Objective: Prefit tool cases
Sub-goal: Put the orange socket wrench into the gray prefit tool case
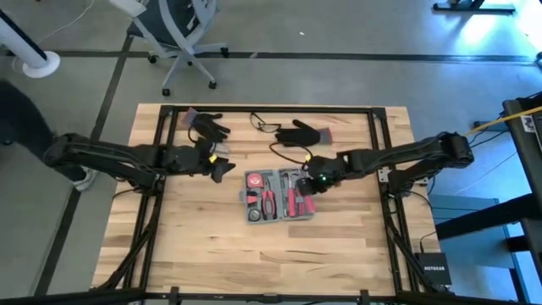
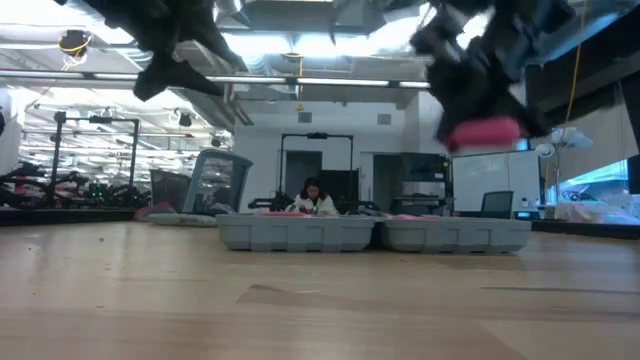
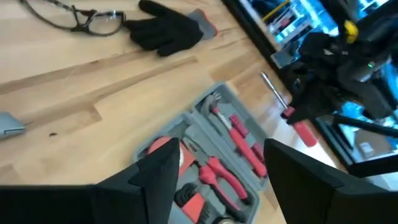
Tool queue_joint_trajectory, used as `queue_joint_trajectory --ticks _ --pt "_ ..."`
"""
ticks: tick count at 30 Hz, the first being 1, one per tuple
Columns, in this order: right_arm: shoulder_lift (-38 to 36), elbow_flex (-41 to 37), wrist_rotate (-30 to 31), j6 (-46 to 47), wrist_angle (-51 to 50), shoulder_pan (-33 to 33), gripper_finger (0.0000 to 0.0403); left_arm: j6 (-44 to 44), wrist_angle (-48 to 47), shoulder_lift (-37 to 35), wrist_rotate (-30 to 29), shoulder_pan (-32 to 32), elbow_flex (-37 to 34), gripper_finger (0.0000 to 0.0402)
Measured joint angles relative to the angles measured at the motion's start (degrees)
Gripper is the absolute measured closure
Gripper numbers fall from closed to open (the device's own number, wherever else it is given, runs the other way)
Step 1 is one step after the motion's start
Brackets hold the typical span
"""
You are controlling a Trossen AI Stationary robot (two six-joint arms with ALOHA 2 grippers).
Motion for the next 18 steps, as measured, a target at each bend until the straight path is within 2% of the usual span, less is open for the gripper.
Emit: queue_joint_trajectory --ticks 6,10,18 --pt "0.04 -6.9 0.57 7.77 6.04 0.01 0.0362 0.0 0.2 2.5 0.0 -0.02 -0.02 0.0178" --pt "0.68 -7.59 1.26 8.75 8.97 -0.81 0.0362 0.22 0.23 3.09 -0.01 -0.02 -0.02 0.0178" --pt "6.97 -7.65 -1.2 9.14 11.17 -0.72 0.0362 0.74 -0.25 3.07 -0.02 -0.02 -0.02 0.0178"
